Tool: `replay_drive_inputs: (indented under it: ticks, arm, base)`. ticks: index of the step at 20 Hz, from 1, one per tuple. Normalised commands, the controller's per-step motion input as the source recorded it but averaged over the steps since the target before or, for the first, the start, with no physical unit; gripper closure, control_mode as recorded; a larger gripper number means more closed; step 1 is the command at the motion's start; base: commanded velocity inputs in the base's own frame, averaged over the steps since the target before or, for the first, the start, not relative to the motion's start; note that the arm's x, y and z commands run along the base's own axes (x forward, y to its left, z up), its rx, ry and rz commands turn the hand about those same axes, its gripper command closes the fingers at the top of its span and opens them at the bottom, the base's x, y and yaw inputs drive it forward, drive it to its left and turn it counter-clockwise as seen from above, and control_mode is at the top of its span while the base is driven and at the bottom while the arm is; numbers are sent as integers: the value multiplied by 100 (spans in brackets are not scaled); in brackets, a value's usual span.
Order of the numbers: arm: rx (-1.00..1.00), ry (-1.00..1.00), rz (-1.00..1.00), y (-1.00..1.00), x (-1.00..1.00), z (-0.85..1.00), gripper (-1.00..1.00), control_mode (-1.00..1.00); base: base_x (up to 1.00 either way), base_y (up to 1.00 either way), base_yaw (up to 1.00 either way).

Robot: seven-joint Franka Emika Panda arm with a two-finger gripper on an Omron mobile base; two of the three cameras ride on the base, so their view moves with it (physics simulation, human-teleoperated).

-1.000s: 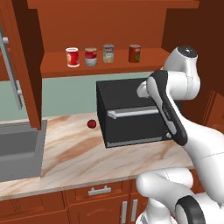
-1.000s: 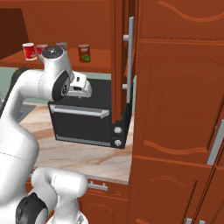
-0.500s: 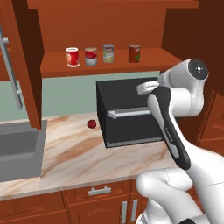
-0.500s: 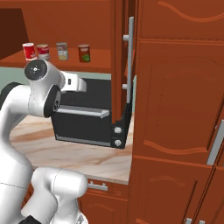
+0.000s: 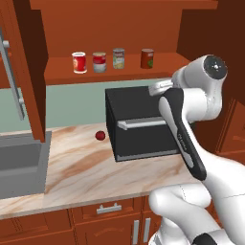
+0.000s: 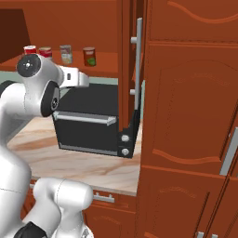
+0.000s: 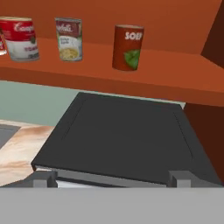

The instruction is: Stack two cans on top of the other two cans in the cabinet.

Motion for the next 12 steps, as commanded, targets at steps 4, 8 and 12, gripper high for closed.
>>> replay_drive_inputs:
  ticks: [4,8,12]
  arm:
    - [-5,1,0,0,2,41,-100,-100]
    - [0,-4,0,0,6,19,-100,-100]
    - [0,-16,0,0,7,11,-100,-100]
  base:
    - [0,0,0]
    - [0,0,0]
    - [0,0,0]
